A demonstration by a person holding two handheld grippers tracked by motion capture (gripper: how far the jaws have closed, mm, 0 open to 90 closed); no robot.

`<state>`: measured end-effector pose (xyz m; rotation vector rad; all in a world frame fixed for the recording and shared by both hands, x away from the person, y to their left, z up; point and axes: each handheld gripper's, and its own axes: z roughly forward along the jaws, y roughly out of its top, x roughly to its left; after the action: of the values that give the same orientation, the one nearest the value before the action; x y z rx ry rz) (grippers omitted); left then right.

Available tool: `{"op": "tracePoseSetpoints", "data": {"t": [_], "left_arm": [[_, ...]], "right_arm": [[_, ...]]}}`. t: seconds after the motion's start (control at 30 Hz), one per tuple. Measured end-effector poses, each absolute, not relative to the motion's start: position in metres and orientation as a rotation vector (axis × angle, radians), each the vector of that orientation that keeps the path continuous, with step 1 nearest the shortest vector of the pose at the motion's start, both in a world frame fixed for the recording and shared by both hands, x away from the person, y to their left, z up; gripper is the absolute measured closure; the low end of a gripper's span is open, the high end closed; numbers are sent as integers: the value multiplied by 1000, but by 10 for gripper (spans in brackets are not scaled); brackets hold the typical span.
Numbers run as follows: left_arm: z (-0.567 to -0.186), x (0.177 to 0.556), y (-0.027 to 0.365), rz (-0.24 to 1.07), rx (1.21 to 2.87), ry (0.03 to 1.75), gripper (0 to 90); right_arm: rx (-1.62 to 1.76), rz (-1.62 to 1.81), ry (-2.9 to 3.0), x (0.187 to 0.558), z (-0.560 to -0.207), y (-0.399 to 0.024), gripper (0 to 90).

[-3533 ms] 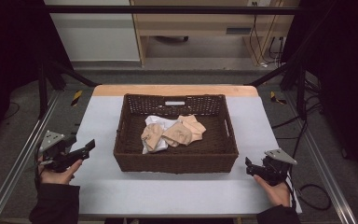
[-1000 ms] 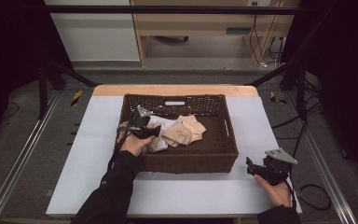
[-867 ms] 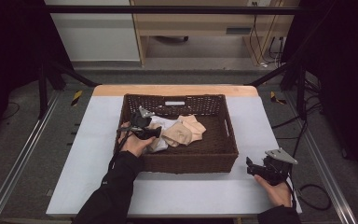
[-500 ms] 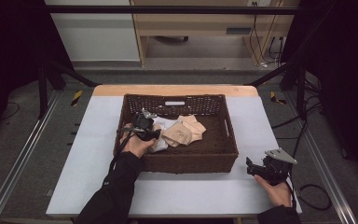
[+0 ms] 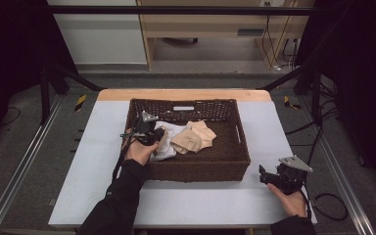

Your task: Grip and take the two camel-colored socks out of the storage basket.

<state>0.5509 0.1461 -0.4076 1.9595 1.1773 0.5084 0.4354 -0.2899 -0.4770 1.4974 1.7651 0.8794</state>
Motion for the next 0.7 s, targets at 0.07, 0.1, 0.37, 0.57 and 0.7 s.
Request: {"op": "tracePoseSetpoints", "data": {"t": [0.07, 0.1, 0.37, 0.57, 0.7], "left_arm": [[-402, 549, 149, 514, 1915, 1163, 853], [-397, 547, 151, 524, 1862, 1145, 853], [-368, 537, 166, 592, 1717, 1079, 853], [-345, 522, 181, 624, 1639, 1032, 854], [-334, 511, 193, 635, 1601, 1009, 854]], "right_arm": [[1494, 876, 1768, 435, -477, -290, 43], [1498, 878, 1766, 435, -477, -290, 43], [1503, 879, 1760, 435, -477, -290, 43], [1501, 877, 1756, 435, -476, -291, 43], [1496, 876, 1753, 435, -476, -291, 43]]}}
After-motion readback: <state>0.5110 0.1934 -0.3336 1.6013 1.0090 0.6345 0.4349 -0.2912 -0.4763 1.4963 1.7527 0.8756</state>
